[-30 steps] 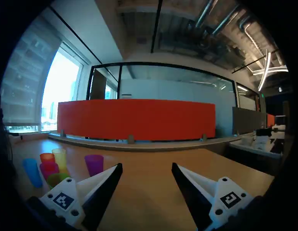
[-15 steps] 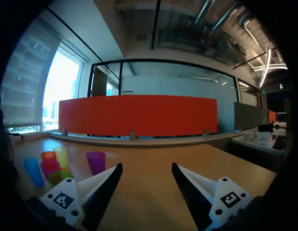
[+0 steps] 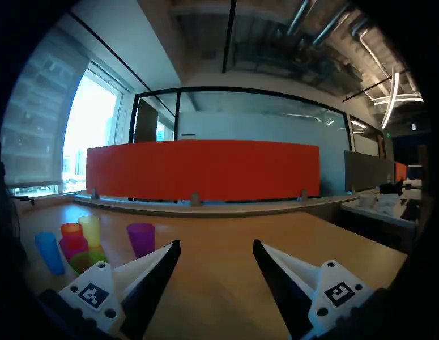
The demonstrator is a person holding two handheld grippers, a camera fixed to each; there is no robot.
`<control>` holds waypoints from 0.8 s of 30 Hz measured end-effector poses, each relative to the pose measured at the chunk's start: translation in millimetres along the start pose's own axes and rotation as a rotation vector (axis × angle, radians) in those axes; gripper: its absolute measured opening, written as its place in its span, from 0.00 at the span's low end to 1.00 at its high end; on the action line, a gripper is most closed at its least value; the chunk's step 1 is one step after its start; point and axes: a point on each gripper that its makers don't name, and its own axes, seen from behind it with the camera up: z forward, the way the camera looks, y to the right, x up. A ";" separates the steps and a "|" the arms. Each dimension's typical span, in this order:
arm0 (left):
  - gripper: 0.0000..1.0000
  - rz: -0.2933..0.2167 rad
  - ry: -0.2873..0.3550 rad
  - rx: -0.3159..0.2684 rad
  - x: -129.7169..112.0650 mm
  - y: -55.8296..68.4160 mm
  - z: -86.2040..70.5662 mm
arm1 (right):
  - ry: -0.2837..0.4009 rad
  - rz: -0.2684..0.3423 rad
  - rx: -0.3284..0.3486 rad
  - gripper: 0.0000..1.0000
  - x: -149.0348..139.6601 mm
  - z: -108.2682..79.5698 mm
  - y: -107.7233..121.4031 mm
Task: Pour water
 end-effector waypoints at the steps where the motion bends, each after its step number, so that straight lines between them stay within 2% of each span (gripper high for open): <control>1: 0.97 0.000 0.000 0.000 0.0 0.0 0.0 | -0.001 0.001 0.000 0.99 0.0 0.0 0.2; 24: 0.97 0.000 0.000 0.000 0.4 0.4 -0.4 | -0.003 0.000 0.000 0.99 1.8 -0.4 -0.4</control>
